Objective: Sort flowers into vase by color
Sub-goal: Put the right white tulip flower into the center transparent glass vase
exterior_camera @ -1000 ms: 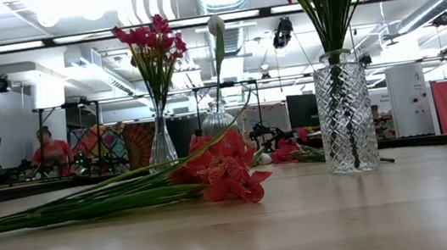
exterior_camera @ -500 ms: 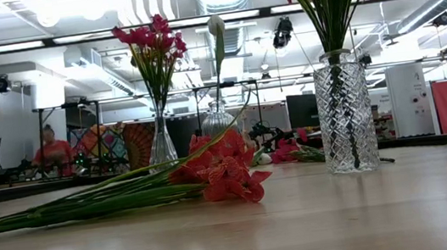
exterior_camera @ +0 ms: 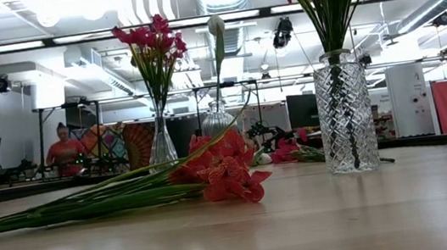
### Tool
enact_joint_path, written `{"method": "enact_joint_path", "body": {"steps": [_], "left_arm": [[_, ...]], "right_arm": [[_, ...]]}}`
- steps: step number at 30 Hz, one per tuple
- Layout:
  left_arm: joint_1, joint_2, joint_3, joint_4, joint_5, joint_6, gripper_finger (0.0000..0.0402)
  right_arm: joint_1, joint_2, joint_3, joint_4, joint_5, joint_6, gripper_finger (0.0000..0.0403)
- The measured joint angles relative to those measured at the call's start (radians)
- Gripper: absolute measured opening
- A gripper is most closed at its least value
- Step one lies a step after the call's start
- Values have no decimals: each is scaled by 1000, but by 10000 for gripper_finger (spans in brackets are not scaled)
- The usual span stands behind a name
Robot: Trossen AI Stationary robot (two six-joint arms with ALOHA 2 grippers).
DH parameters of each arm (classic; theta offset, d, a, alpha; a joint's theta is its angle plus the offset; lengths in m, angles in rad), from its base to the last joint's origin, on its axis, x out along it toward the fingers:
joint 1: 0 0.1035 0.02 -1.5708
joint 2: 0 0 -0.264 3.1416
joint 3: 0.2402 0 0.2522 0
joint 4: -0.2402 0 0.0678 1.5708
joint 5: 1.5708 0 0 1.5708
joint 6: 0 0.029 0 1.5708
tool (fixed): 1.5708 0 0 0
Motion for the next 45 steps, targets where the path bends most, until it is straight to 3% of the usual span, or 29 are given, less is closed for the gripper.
{"method": "enact_joint_path", "body": {"steps": [9, 14, 21, 32, 45], "left_arm": [[0, 0, 0, 2, -6, -6, 14], [0, 0, 0, 1, -5, -20, 6], [0, -3, 0, -38, -42, -34, 6], [0, -98, -1, -314, -213, -48, 6], [0, -281, -1, -723, -466, -94, 6]], "right_arm": [[0, 0, 0, -2, -3, 12, 14], [0, 0, 0, -2, -2, 27, 43], [0, -6, 0, -3, 11, 30, 117], [3, -40, 2, -4, 171, 34, 186], [3, -112, 3, -138, 194, 92, 206]]}}
